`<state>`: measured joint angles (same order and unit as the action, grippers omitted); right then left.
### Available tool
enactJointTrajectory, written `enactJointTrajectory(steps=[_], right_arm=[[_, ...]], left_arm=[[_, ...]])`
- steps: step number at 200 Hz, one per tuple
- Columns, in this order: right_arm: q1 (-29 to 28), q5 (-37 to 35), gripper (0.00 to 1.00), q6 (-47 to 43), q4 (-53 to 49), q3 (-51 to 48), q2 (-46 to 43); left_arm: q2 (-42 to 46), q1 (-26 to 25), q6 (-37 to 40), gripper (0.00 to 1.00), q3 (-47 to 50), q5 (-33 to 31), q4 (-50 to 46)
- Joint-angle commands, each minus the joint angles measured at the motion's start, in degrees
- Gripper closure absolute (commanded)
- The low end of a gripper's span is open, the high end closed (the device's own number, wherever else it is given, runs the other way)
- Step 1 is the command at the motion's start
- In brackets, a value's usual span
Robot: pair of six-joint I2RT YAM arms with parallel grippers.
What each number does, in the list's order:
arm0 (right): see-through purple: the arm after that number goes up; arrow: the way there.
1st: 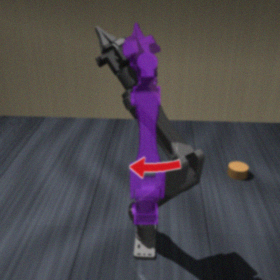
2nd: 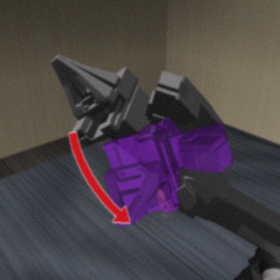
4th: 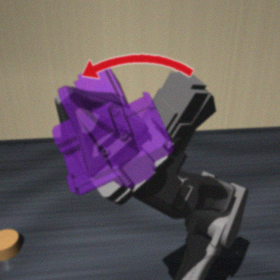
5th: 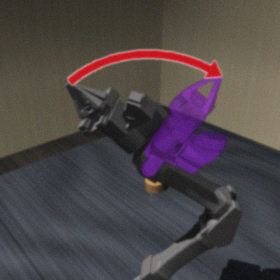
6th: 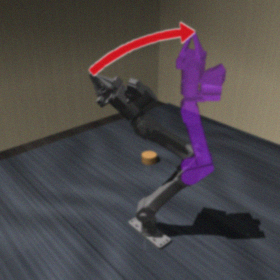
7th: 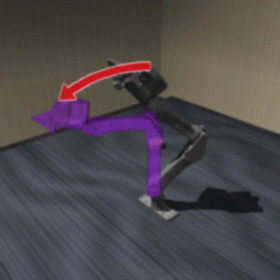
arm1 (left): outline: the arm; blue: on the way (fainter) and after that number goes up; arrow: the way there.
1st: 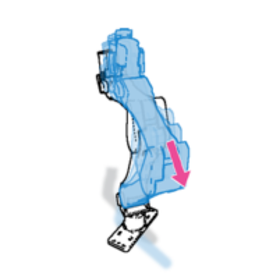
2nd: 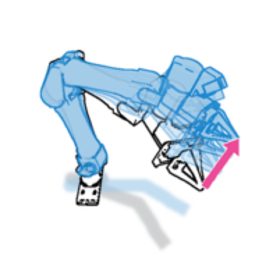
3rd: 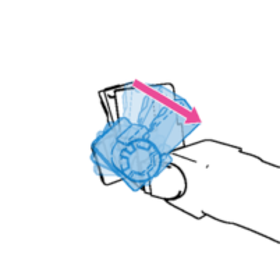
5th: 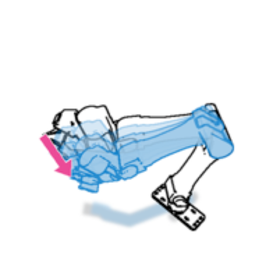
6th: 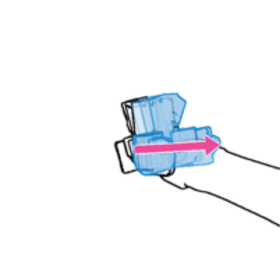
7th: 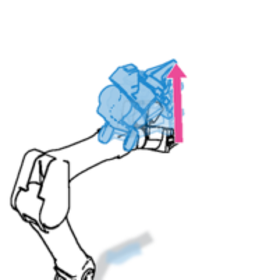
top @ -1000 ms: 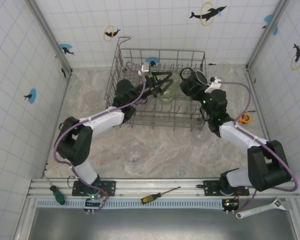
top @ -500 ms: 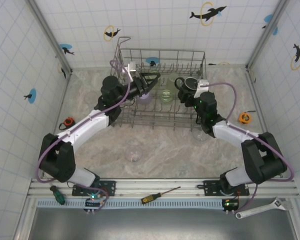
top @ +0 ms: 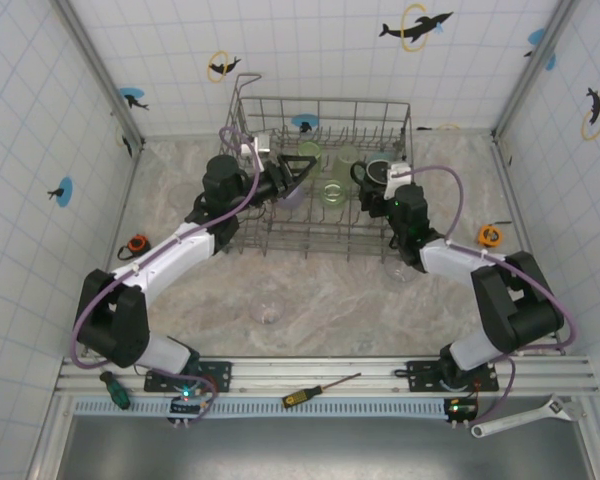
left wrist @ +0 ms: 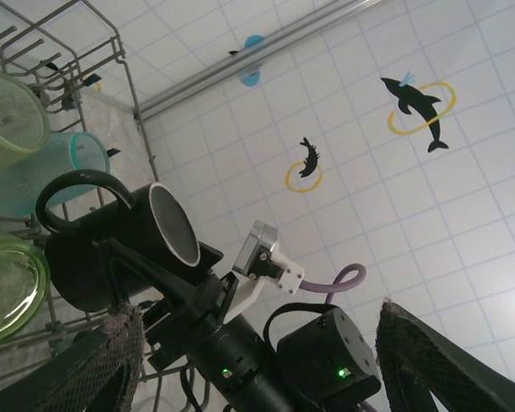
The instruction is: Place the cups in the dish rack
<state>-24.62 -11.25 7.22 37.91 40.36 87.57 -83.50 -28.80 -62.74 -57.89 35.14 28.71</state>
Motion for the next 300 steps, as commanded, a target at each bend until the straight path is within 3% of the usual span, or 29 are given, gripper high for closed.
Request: enactJointTrajectory(steps=[1, 73, 124, 208, 262, 300], right_arm=[[0.74, 1.79, 0.60, -1.27, 7.66, 3.80, 0.44], [1.07, 3.25, 0.60, 1.03, 10.43, 3.98, 0.65], [1.29, -1.29, 0.60, -3.27, 8.36, 3.89, 2.23], [1.50, -2.36, 0.59, -4.16, 9.81, 2.05, 5.76], [1.48, -2.81, 0.50, -2.86, 9.81, 0.98, 8.23], [1.50, -2.95, 0.30, -1.56, 9.49, -0.32, 7.67]], left_arm=[[1.33, 0.46, 2.42, 0.28, 0.17, -0.46, -1.16], [0.11, 0.41, 2.80, 0.28, -0.20, -0.89, -2.17], [-0.30, 0.41, 2.83, 0.28, -0.39, -0.77, -2.43], [-1.05, 0.43, 3.00, 0.28, -0.49, -0.86, -2.95], [-0.71, 0.42, 3.80, 0.28, -0.15, -1.21, -3.90], [-0.54, 0.41, 3.91, 0.28, 0.12, -1.38, -4.12]])
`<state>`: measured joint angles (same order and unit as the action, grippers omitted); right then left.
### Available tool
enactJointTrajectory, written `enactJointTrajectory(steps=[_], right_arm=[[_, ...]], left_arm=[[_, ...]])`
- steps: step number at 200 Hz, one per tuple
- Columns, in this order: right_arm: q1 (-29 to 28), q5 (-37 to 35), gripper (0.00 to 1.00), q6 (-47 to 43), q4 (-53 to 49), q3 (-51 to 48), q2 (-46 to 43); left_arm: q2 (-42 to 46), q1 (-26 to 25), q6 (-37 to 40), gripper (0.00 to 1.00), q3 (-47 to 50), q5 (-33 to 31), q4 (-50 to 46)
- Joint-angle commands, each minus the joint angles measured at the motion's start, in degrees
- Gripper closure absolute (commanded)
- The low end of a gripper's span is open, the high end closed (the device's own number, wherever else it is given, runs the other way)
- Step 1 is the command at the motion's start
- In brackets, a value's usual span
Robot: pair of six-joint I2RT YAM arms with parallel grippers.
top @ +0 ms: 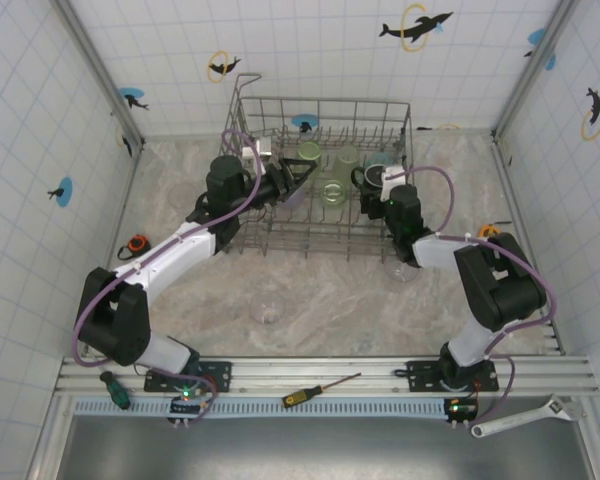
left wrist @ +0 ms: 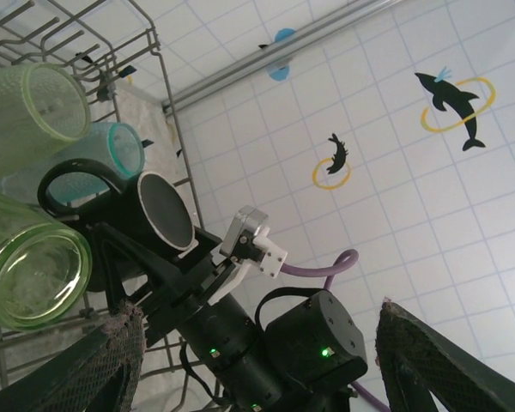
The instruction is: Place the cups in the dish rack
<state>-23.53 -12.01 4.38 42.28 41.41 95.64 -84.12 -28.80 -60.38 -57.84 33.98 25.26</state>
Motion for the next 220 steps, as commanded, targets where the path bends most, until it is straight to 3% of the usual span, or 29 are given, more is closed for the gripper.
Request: enactJointTrajectory(steps=[1, 27, 94, 98, 154, 220], right_arm=[[0.41, -2.19, 0.30, 1.28, 5.11, -1.37, -0.40], [0.50, -2.11, 0.19, 2.20, 4.43, -2.03, -1.62], [0.38, -2.04, 0.05, 2.48, -3.28, 0.46, -2.12], [0.37, -2.18, 0.00, 2.46, -3.82, 0.67, -2.12], [0.23, -2.23, 0.00, 3.24, -6.94, 1.40, -4.14], [0.33, -1.21, 0.00, 7.97, -14.45, 6.68, -12.55]], left_arm=[[0.08, 0.41, 1.57, 0.27, 0.13, -0.23, -0.66], [0.31, 0.41, 1.53, 0.28, 0.28, -0.27, -0.65], [1.15, 0.41, 1.46, 0.28, 1.15, -0.49, -0.47], [1.19, 0.41, 1.45, 0.28, 1.15, -0.49, -0.47], [1.56, 0.42, 1.36, 0.28, 1.24, -0.50, -0.47], [3.21, 0.41, 1.99, 0.25, 0.33, -0.97, -1.99]])
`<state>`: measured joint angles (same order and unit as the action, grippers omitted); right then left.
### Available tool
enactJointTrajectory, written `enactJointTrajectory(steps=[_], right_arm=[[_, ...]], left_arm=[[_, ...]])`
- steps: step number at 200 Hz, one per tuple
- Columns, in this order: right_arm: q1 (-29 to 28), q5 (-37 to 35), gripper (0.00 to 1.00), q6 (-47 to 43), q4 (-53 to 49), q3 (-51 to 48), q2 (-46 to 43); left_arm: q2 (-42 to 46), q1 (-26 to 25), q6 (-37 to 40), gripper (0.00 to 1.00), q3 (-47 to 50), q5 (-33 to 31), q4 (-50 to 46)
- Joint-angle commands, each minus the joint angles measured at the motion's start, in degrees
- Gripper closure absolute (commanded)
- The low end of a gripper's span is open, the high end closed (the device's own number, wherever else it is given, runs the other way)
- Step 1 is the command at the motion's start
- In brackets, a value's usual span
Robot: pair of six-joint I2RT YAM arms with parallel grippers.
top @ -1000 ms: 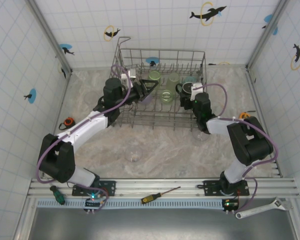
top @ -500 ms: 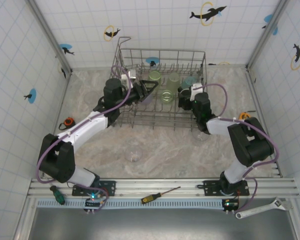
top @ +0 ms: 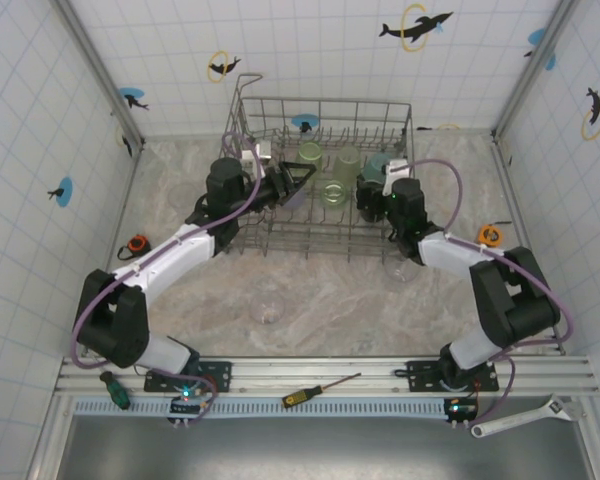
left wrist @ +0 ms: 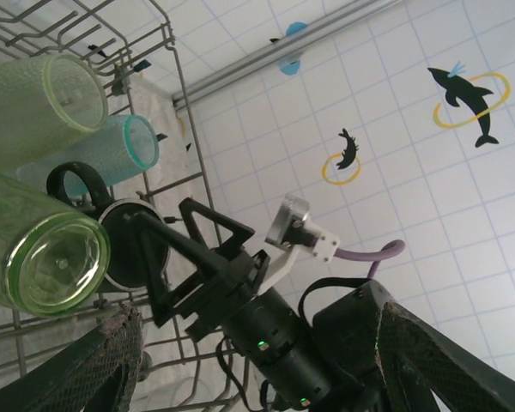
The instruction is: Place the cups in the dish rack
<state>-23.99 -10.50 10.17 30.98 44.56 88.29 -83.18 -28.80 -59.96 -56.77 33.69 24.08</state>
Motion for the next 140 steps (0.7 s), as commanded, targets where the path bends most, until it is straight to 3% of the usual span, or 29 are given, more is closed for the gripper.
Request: enactJointTrajectory(steps=[1, 60, 140], right_arm=[[0.78, -2.70, 0.00, 2.29, -3.22, 3.57, -5.31], [1.55, -1.72, 0.00, 6.36, -14.20, 9.36, -9.61], [2.22, -1.11, 0.00, 10.73, -25.89, 7.26, -18.77]], left_arm=[[2.29, 0.41, 1.59, 0.25, -0.77, -0.66, -0.88], [5.45, 0.41, 2.88, 0.12, -1.23, -2.28, -5.12], [12.89, 0.44, 9.74, 0.03, -0.93, -9.23, -19.02]])
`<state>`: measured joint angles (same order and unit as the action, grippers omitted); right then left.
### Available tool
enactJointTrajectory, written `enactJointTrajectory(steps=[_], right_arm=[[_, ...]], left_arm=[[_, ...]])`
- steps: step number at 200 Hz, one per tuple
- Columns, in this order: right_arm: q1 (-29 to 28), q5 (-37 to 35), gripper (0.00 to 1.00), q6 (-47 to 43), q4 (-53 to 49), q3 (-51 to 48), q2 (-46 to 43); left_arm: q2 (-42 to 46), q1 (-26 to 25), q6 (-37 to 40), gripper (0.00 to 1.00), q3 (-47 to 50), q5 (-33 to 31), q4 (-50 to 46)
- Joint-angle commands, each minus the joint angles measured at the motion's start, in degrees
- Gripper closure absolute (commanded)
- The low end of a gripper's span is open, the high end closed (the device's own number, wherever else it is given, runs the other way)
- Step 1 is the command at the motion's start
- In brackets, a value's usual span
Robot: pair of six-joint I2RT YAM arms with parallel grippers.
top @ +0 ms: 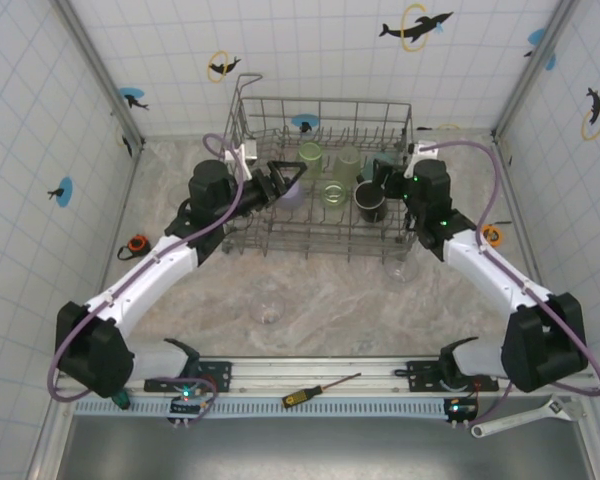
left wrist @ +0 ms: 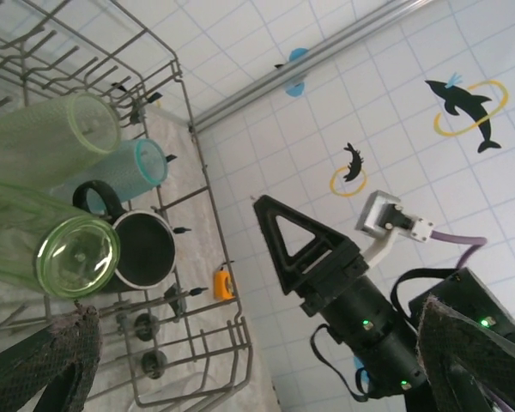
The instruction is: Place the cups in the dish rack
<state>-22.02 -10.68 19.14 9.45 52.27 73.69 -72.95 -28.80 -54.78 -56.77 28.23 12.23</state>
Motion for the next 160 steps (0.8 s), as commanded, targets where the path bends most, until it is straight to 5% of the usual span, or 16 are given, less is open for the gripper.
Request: enactJointTrajectory(steps=[1, 160], right_arm=[[0.33, -1.06, 0.00, 1.78, -4.49, -0.48, -4.30], [3.82, 3.79, 0.00, 4.68, -22.54, -6.19, -16.36]], left_arm=[[2.74, 0.47, 4.62, 0.03, -0.90, -3.87, -7.37], [17.23, 0.32, 15.43, 0.02, 6.51, -19.18, -38.18]])
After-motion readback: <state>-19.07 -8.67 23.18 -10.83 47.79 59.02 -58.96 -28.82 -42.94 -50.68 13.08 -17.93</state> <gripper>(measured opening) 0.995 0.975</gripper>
